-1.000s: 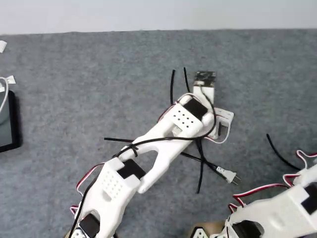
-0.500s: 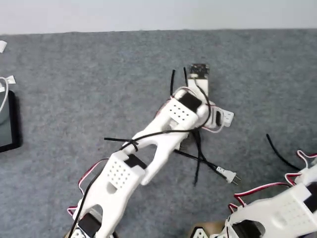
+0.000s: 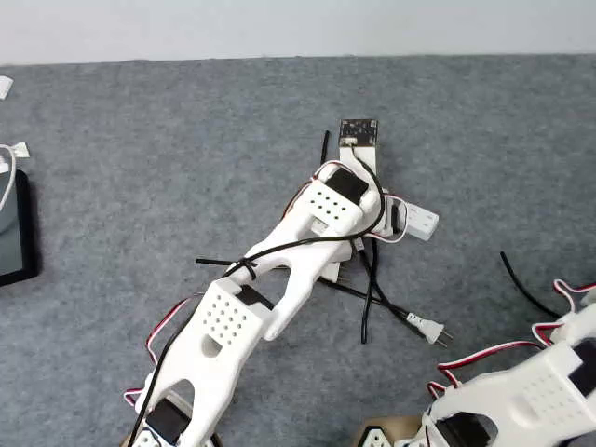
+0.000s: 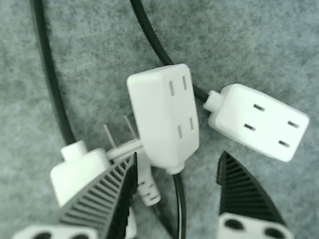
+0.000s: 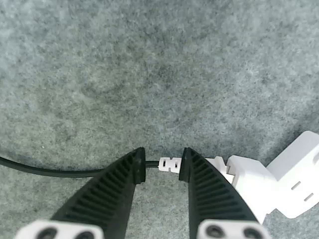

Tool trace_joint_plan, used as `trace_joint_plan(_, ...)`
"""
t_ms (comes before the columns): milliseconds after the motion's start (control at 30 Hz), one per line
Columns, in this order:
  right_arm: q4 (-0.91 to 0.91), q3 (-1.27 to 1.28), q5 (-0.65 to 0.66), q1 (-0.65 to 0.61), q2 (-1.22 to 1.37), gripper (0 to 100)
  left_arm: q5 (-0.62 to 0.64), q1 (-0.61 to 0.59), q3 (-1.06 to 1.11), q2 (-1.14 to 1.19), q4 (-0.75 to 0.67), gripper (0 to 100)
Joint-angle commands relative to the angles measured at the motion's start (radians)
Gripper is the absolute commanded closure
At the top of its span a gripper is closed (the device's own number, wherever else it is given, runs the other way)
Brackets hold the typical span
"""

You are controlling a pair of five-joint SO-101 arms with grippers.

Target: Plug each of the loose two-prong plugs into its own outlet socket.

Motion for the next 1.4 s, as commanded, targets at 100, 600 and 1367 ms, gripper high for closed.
trace_joint_plan(100, -0.013, -0.054, -0.003, -0.010, -0.008, 88.2, -0.015, -0.005, -0.311, 0.006, 0.161, 75)
trace_joint_plan(600, -0.013, -0.051, -0.003, -0.012, -0.008, 88.2, -0.094, -0.029, -0.401, 0.206, 0.129, 75)
trace_joint_plan(1367, -0.033, -0.048, -0.002, -0.012, -0.007, 88.2, -0.101, -0.074, -0.403, 0.224, 0.170, 98)
